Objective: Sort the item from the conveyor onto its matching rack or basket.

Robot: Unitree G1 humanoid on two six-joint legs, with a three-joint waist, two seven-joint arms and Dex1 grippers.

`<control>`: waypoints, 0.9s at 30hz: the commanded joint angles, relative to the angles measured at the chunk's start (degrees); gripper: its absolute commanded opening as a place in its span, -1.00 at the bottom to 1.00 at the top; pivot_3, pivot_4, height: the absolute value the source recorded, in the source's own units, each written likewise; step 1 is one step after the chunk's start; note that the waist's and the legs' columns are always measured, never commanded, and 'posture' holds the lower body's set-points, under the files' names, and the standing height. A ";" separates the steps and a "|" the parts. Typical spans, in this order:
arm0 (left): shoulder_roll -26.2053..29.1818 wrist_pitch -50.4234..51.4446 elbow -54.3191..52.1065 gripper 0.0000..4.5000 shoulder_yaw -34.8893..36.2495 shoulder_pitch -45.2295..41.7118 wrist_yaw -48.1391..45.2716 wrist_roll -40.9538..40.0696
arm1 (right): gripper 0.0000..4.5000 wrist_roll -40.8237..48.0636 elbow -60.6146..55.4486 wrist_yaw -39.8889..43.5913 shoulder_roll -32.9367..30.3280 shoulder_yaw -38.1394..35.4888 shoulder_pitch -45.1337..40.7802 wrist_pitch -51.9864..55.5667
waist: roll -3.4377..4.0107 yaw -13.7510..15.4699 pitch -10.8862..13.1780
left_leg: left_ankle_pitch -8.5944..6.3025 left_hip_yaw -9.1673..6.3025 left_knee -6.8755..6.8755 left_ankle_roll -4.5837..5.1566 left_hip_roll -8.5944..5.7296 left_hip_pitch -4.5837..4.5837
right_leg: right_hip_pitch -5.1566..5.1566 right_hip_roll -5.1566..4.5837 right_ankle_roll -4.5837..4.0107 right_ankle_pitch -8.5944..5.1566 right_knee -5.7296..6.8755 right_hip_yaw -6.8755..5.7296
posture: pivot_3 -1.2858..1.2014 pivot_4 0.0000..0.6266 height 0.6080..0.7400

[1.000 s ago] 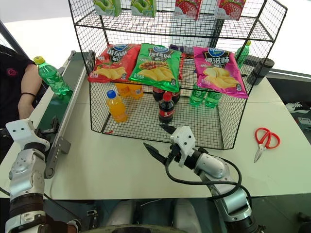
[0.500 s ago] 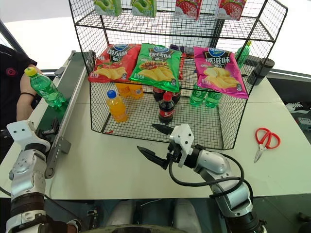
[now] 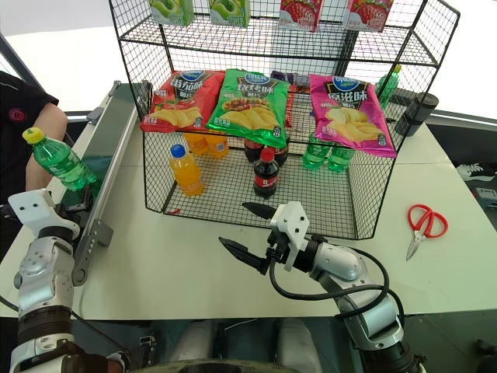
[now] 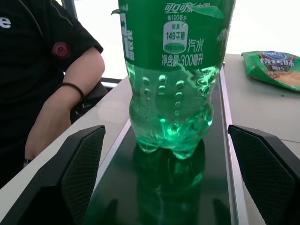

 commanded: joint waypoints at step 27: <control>4.57 1.04 -24.80 0.23 -5.17 2.88 -12.00 -4.29 | 1.00 1.08 0.70 1.52 -1.32 -2.42 -2.38 -0.76 | -0.13 -0.09 0.00 | 0.06 -0.09 0.01 -0.13 -0.13 -0.73 | -0.50 -0.25 -0.05 0.01 -0.21 -0.04 | 0.03 -0.52 1.00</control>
